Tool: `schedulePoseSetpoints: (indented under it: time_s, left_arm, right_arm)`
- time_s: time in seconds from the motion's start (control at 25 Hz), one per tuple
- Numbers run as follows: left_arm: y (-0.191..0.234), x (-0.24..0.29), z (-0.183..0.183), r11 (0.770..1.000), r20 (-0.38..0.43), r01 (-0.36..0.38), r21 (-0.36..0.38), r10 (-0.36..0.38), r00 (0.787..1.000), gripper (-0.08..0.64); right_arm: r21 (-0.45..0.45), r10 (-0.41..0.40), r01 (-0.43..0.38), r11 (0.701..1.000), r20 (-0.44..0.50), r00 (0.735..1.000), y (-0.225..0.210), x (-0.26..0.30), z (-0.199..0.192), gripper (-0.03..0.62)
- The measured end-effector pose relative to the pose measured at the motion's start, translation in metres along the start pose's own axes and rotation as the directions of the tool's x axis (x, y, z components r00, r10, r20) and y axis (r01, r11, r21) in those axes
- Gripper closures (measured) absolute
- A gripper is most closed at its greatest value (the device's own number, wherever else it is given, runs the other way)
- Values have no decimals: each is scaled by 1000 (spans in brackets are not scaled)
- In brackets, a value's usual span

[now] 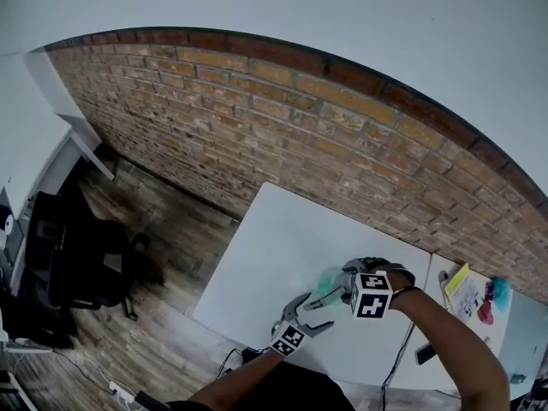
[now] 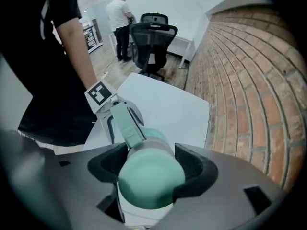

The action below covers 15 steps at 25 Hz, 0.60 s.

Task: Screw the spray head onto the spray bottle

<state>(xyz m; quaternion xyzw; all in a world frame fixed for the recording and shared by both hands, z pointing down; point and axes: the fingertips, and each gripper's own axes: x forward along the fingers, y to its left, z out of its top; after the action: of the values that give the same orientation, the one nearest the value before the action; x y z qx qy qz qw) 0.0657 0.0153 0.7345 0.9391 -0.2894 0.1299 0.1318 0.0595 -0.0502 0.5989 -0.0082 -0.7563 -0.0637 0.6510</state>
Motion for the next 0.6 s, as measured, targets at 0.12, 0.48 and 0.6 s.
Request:
schedulePoseSetpoints:
  time_s: [0.12, 0.48, 0.6]
  left_arm:
    - [-2, 4, 2, 1000, 3, -16, -17, 16, 1000, 80]
    - [15, 9, 14, 993, 16, -116, 39, 115, 993, 78]
    - [25, 11, 26, 990, 42, -132, 54, 130, 991, 78]
  right_arm:
    - [121, 2, -3, 993, 11, 1000, -2, 0, 2, 281]
    - [408, -19, -23, 913, 98, 995, -6, -3, 7, 285]
    - [431, -27, -14, 902, 89, 996, -5, -3, 6, 285]
